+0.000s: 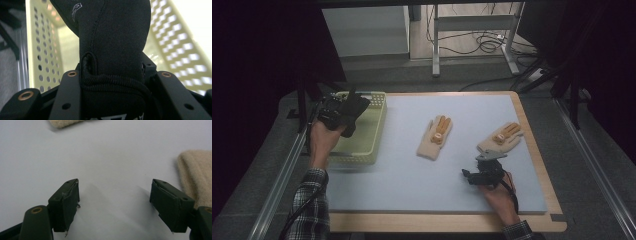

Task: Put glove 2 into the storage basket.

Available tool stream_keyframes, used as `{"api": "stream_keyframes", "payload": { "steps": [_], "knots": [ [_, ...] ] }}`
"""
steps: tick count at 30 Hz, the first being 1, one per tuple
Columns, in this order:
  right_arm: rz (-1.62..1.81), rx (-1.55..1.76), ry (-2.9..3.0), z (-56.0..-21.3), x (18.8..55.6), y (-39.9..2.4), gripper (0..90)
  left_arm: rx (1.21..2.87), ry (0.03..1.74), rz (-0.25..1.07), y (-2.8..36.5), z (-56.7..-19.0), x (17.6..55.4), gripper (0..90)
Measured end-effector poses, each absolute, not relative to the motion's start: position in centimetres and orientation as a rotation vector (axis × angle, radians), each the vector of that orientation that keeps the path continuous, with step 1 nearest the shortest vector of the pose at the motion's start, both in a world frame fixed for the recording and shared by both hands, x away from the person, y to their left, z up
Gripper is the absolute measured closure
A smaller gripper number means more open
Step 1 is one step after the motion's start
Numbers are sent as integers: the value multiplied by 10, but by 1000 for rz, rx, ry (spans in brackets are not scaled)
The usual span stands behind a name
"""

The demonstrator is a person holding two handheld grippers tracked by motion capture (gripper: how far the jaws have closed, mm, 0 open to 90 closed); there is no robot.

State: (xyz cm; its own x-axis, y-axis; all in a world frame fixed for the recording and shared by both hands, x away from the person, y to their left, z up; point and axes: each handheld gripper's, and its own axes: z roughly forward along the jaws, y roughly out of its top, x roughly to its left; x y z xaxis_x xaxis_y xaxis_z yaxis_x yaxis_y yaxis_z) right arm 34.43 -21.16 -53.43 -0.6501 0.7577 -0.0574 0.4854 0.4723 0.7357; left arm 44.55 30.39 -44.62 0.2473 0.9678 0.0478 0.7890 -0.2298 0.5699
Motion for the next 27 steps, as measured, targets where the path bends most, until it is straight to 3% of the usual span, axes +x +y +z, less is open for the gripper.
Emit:
{"api": "stream_keyframes", "payload": {
  "steps": [11, 16, 17, 19, 22, 27],
  "knots": [
    [997, 1044, 2348, -534, 344, -212, 234, 2233, 1801, 486, 312, -486, 477, 558],
    [997, 1045, 2348, -534, 344, -212, 234, 2291, 1849, 481, 313, -498, 484, 495],
    [997, 1044, 2349, -534, 344, -212, 234, 2329, 1877, 503, 314, -505, 486, 346],
    [997, 1044, 2348, -534, 344, -212, 234, 2329, 1878, 489, 316, -505, 485, 224],
    [997, 1044, 2349, -534, 344, -212, 234, 2321, 1853, 424, 317, -502, 481, 105],
    [996, 1043, 2348, -534, 344, -212, 234, 2248, 1792, 375, 321, -483, 468, 47]
  ]
}}
